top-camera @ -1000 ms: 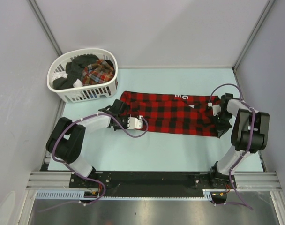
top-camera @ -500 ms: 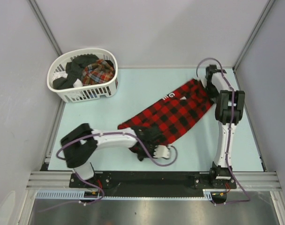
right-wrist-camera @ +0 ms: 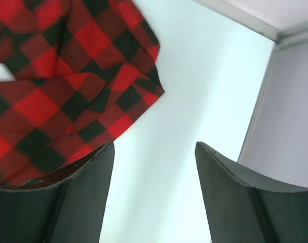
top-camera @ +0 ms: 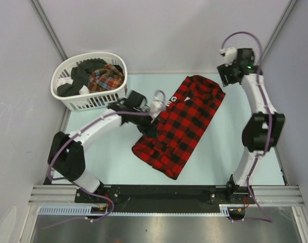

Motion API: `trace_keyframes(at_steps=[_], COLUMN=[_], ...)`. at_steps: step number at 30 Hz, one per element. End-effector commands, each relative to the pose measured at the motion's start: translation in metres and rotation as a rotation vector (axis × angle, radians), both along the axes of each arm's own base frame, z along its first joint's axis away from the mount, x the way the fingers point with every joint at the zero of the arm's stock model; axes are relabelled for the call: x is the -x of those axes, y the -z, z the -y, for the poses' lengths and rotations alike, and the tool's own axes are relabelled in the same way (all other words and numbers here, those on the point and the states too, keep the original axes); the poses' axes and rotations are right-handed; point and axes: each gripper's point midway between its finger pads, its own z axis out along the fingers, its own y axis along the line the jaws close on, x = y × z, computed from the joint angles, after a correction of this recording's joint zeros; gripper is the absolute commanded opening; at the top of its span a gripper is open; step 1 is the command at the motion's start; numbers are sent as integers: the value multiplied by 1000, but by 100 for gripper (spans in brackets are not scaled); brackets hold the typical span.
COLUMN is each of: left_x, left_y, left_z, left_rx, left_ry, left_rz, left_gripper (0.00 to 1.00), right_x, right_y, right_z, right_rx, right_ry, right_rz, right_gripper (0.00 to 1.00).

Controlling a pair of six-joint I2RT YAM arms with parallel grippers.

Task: Fold and stack the long sleeve shirts
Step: Fold the shirt

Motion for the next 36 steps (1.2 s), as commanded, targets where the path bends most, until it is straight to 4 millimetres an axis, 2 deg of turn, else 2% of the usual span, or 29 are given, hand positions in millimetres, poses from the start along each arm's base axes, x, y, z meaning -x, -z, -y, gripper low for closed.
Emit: trace_keyframes(at_steps=[1,3,4,5,8,11,15,19,23,26,27,28,29,32,34,35,36], left_x=[-57,-81,-85,-89,-93,-89,-83,-83,-80,-68,-60,-55,-52,-35,-20,-12,-2], left_y=[-12,8,15,29,53,68,83,90,100,109,114,115,117,122,126,125,126], left_z=[-54,-79,-85,-93,-109,-111,-105,-96,-89,-86,-87,-85,-83,-79,-78,-75,-76], left_rx=[71,50,38,6,-63,-77,-65,-22,4,16,13,24,30,24,10,17,13], left_ry=[-272,-380,-399,-426,-444,-434,-416,-397,-392,-389,-392,-390,-397,-381,-378,-372,-373], left_rz=[-125,-176,-188,-208,-217,-247,-318,-361,-419,-478,-505,-528,-545,-583,-627,-656,-681], left_gripper=[61,58,57,56,54,53,53,53,51,49,46,44,42,33,18,13,3], right_x=[74,91,110,116,134,152,160,170,167,160,158,151,150,136,133,125,124], right_y=[8,19,49,60,100,136,155,172,190,202,205,205,213,215,221,218,224], right_z=[-28,-46,-51,-56,-67,-74,-76,-81,-81,-81,-81,-80,-79,-72,-70,-69,-69], right_rx=[-363,-470,-531,-567,-693,-852,-946,-985,-987,-980,-977,-974,-966,-931,-915,-891,-872], right_ry=[1,-13,32,43,108,196,269,320,355,364,367,366,379,395,403,404,407], right_rz=[-129,-153,-238,-271,-376,-473,-515,-551,-559,-571,-575,-567,-582,-567,-580,-571,-585], right_gripper=[67,64,62,59,54,53,53,53,50,43,40,31,26,7,0,0,0])
